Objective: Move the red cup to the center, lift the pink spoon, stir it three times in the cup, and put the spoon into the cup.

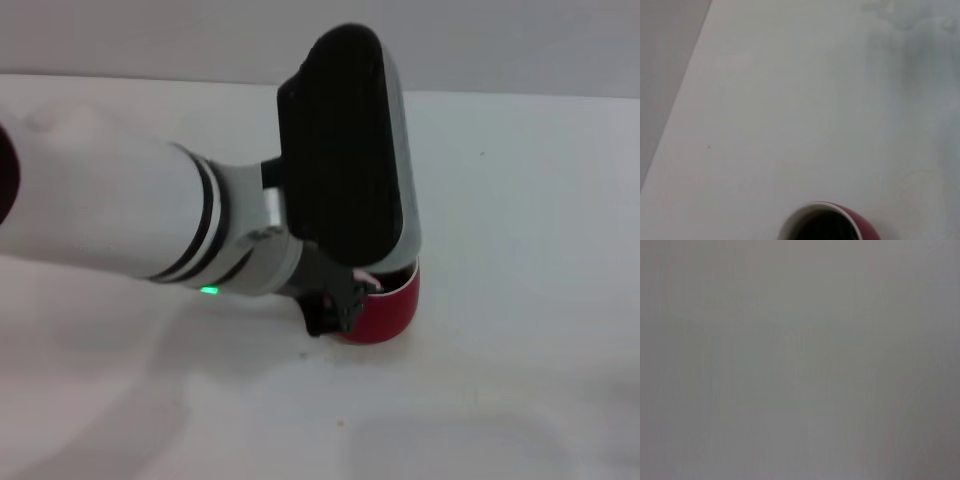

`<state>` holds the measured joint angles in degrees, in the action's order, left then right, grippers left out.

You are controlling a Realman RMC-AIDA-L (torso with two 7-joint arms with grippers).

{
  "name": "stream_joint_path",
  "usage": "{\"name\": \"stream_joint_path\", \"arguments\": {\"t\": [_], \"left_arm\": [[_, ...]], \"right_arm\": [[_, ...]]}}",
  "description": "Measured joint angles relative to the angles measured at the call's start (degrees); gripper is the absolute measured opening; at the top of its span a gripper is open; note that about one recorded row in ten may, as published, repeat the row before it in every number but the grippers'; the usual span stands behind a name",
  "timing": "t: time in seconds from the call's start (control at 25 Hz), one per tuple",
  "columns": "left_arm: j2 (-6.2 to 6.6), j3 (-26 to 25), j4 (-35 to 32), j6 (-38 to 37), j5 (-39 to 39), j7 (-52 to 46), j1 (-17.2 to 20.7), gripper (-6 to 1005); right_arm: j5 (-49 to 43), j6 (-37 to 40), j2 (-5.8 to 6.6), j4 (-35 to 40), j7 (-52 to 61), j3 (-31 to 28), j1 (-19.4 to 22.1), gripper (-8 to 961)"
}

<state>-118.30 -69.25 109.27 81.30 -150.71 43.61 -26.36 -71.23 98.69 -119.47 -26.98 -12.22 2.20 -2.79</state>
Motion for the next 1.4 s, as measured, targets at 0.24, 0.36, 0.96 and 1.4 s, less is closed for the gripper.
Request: {"name": "stream_joint_path", "arguments": {"t": [0.24,0.36,0.96,1.4], "left_arm": [[-0.01,-0.39,0.41,-0.32,-2.64,-0.72,2.54,137],[-0.03,-0.71,-0.49,-1.38,-3.89,-2.21,2.51,136],[-0.01,0.70,-0.41,-5.06,-4.78,-2.57,2.10,252],[0.07,-2.20,-3.19,-40.87,0.60,-4.91,6.93,599]], "right_arm": [[-0.05,-0.44,0.09,0.00,0.00,0.00,-0.56,-1],[-0.10,-0.47,0.11,0.00,0.00,0.06,-0.71,-1],[-0.22,-0.55,0.12,0.01,0.00,0.18,-0.16,0],[-0.23,-0.37,0.12,0.34,0.00,0.19,-0.03,0]]}}
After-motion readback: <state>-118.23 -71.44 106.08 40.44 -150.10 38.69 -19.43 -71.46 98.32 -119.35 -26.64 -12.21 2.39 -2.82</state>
